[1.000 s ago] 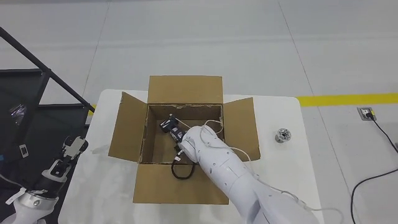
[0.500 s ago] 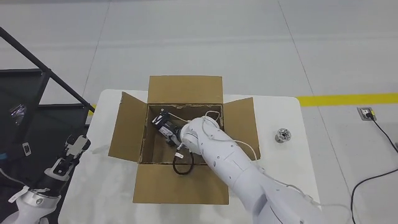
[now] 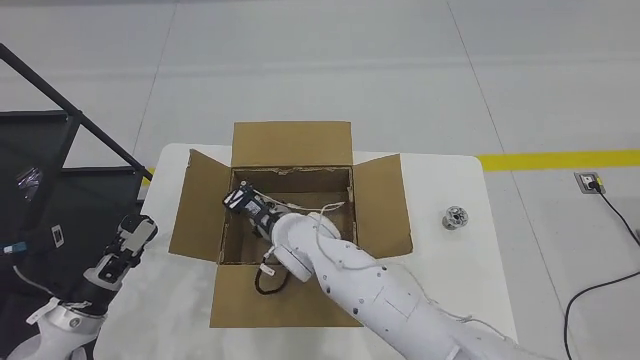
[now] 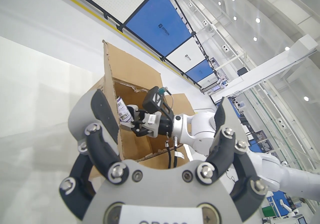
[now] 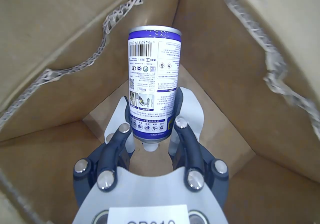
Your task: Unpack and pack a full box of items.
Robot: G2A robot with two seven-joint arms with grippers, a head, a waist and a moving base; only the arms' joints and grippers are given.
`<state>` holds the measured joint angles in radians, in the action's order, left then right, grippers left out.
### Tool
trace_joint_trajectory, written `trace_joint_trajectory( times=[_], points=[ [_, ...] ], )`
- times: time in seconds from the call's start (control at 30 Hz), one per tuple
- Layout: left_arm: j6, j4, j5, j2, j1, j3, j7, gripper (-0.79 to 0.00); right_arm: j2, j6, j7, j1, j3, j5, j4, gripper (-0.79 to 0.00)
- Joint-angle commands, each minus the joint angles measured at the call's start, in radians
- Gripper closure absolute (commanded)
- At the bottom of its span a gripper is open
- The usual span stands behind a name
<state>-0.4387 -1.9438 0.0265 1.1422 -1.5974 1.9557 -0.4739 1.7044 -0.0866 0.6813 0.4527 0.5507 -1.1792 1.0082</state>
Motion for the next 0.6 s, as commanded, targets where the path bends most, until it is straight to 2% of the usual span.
trace_joint_trajectory(
  times=[0.0, 0.13, 0.27, 0.47, 0.57],
  points=[
    [-0.001, 0.0, 0.0, 0.0, -0.002, 0.0, 0.003, -0.785, -0.05, -0.017, 0.109, 0.08, 0.057, -0.098, 0.217, 0.0],
    [-0.002, 0.002, -0.005, -0.002, -0.008, 0.006, 0.004, -0.785, -0.116, 0.001, 0.223, 0.224, 0.164, -0.245, 0.482, 0.0],
    [-0.003, 0.006, -0.012, -0.003, -0.009, 0.008, 0.007, -0.785, -0.152, 0.002, 0.244, 0.342, 0.251, -0.362, 0.681, 0.0],
    [-0.001, 0.007, -0.017, -0.005, 0.0, 0.0, 0.0, -0.785, -0.19, -0.134, 0.197, 0.589, 0.344, -0.622, 0.993, 0.0],
    [0.0, 0.008, -0.017, -0.007, 0.007, -0.009, -0.008, -0.785, -0.201, -0.18, 0.225, 0.702, 0.378, -0.717, 1.121, 0.0]
  ],
)
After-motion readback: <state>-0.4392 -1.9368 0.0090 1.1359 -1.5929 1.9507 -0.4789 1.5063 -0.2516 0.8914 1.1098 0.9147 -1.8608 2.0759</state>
